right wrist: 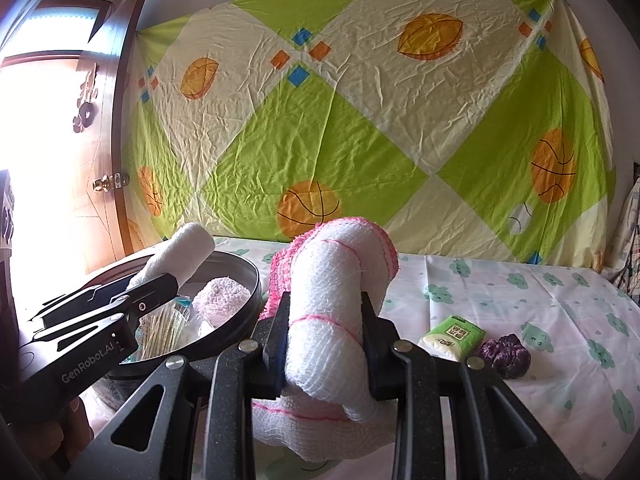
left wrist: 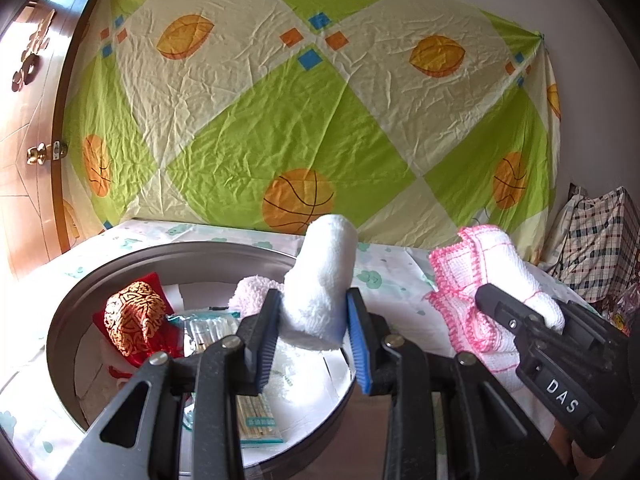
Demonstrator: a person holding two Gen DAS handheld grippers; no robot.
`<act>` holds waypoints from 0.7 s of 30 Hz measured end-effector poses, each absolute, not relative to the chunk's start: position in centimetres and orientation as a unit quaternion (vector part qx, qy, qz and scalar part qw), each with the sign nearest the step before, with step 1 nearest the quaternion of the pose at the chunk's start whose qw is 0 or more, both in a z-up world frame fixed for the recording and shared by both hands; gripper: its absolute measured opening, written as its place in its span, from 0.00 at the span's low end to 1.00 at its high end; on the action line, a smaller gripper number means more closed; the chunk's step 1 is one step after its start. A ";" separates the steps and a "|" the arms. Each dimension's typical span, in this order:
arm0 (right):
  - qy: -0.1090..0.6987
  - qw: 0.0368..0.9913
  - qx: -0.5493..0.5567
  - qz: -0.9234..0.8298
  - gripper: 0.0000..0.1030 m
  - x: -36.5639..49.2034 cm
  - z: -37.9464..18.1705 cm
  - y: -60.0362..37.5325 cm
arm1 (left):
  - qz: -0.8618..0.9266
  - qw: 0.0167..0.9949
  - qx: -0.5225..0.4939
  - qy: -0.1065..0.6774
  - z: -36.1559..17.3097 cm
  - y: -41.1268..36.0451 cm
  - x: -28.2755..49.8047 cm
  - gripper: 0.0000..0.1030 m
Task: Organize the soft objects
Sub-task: 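Carry the rolled cloth and gauze towel over the tin with both grippers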
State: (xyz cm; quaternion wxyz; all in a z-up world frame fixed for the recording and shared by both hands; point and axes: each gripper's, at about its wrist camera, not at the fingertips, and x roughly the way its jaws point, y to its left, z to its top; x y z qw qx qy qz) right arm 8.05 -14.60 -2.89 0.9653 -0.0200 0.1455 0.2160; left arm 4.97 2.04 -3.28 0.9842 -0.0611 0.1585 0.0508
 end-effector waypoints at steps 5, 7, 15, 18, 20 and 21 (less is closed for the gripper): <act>0.145 0.964 -0.022 0.222 0.31 8.0 -2.9 -14.0 | 0.055 0.984 -0.065 0.157 -3.2 2.7 4.7 0.30; 0.145 0.964 -0.023 0.224 0.31 8.0 -2.9 -13.8 | 0.057 0.984 -0.066 0.157 -3.2 3.0 4.6 0.30; 0.145 0.962 -0.023 0.230 0.31 8.0 -2.8 -13.2 | 0.062 0.983 -0.071 0.156 -3.2 3.8 4.4 0.30; 0.147 0.961 -0.024 0.232 0.31 8.2 -2.9 -13.0 | 0.063 0.983 -0.072 0.156 -3.2 4.0 4.3 0.30; 0.147 0.961 -0.024 0.233 0.31 8.2 -2.9 -12.8 | 0.063 0.983 -0.073 0.157 -3.2 4.2 4.3 0.30; 0.147 0.961 -0.025 0.233 0.31 8.2 -2.9 -12.7 | 0.064 0.983 -0.074 0.156 -3.2 4.3 4.2 0.30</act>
